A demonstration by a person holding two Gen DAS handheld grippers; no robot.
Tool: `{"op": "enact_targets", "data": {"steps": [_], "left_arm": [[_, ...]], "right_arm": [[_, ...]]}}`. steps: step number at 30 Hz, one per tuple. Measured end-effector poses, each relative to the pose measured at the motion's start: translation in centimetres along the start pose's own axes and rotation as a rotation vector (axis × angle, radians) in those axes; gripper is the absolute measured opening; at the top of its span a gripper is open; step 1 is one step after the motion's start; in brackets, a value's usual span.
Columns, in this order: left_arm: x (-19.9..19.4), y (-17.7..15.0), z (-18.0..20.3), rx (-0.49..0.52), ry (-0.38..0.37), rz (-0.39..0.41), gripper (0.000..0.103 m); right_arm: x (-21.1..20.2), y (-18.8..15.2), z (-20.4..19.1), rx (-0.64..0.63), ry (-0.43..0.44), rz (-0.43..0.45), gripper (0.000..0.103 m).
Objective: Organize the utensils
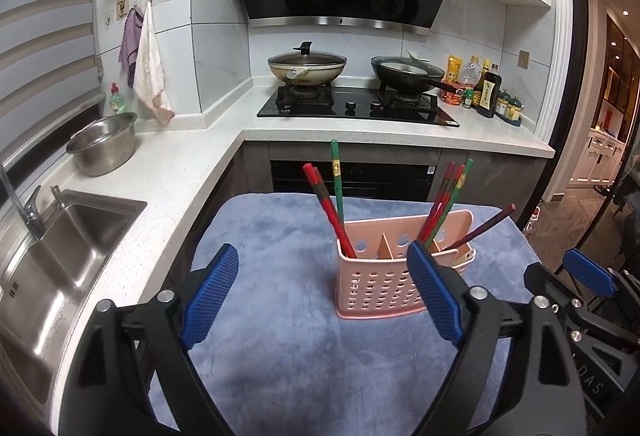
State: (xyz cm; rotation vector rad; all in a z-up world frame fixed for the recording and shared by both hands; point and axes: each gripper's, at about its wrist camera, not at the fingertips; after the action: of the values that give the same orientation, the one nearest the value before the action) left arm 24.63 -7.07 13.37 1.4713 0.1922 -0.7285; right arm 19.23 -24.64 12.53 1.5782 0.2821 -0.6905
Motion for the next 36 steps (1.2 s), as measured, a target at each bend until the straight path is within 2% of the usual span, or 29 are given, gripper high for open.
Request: {"op": "enact_targets", "data": {"steps": [5,12,17,19,24,28,29,31,36], "left_arm": [[-0.1,-0.5,-0.1,-0.003,0.012,-0.005,0.087],[0.1,-1.5,-0.1,0.001,0.021,-0.032,0.088],[0.2,-1.9,-0.3,-0.004,0.029,-0.044,0.092],[0.3,-2.1,-0.3,-0.001,0.035,-0.044,0.093],[0.5,-2.4,-0.2,0.007,0.039,-0.058,0.096],[0.5,-2.7,-0.3,0.005,0.046,-0.067,0.096],[0.5,-2.8,-0.3,0.004,0.046,-0.070,0.096],[0.6,-3.0,-0.4,0.003,0.047,-0.077,0.096],[0.7,-3.6,-0.3,0.005,0.055,-0.089,0.096]], "right_arm": [[-0.3,-0.4,-0.1,-0.015,-0.020,-0.001,0.061],[-0.3,-1.0,0.1,0.001,-0.022,-0.008,0.070],[-0.3,-1.3,0.3,0.004,-0.025,-0.014,0.072],[-0.2,-1.4,0.3,0.006,-0.025,-0.021,0.079],[-0.1,-1.7,0.4,0.008,-0.019,-0.025,0.084],[-0.2,-2.1,0.4,0.013,-0.030,-0.018,0.085],[-0.2,-2.2,0.3,0.011,-0.033,-0.016,0.087],[-0.2,-2.4,0.4,0.011,-0.034,-0.017,0.096],[-0.1,-2.8,0.4,0.000,-0.039,-0.015,0.096]]}}
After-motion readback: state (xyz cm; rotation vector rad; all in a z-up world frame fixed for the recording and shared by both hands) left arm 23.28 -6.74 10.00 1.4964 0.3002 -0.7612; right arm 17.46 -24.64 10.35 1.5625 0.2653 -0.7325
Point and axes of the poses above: each gripper's, at about its wrist camera, not at the fingertips, and x roughly the way its jaws point, z to its right, y to its top, and after that the axes turned 12 degrees about -y, right-handed
